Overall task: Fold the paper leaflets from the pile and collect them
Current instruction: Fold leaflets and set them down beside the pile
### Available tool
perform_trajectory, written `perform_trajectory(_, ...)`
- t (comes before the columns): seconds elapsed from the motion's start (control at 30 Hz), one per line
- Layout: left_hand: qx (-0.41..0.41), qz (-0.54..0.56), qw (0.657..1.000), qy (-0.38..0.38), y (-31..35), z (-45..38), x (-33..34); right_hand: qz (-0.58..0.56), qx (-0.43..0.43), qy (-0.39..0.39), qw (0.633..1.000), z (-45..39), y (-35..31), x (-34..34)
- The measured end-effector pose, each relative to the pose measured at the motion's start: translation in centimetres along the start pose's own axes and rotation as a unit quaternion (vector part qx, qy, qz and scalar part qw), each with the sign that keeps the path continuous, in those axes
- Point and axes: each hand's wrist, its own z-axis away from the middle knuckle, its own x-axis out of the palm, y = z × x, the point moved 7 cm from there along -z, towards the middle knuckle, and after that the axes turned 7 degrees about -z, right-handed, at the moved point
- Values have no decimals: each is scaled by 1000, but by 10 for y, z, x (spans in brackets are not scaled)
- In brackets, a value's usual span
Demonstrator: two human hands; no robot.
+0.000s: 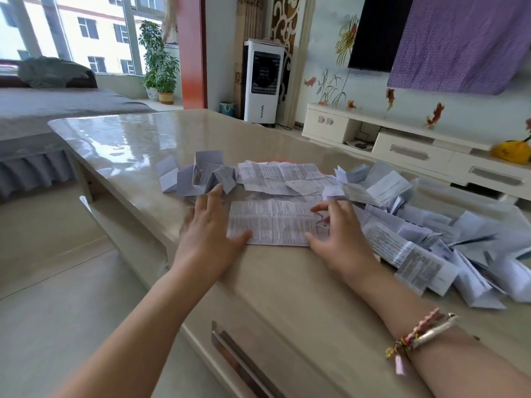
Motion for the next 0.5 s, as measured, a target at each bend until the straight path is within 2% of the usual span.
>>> perform_trajectory(0.07, 23, -33, 999, 16, 6, 2, -4, 40, -33, -5, 999, 3, -8, 0)
perform_trajectory(0.13, 83, -48, 995, 29, 13, 2, -6, 51, -85, -17, 995, 5, -18, 0)
perform_trajectory(0.2, 153, -62, 986, 11, 21, 3, -2, 46, -119, -61, 990, 8, -25, 6)
perform_trajectory(0.27, 189, -63, 980, -25, 25, 7, 6, 49, -126, -113, 984, 12, -27, 14)
perform_trajectory(0.33, 193, -79, 976, -59, 25, 9, 13, 40, -116, -139, 983, 14, -26, 17)
perform_trajectory(0.5, 197, -90, 973, -80, 22, 3, 13, 31, -91, -162, 982, 12, -23, 17)
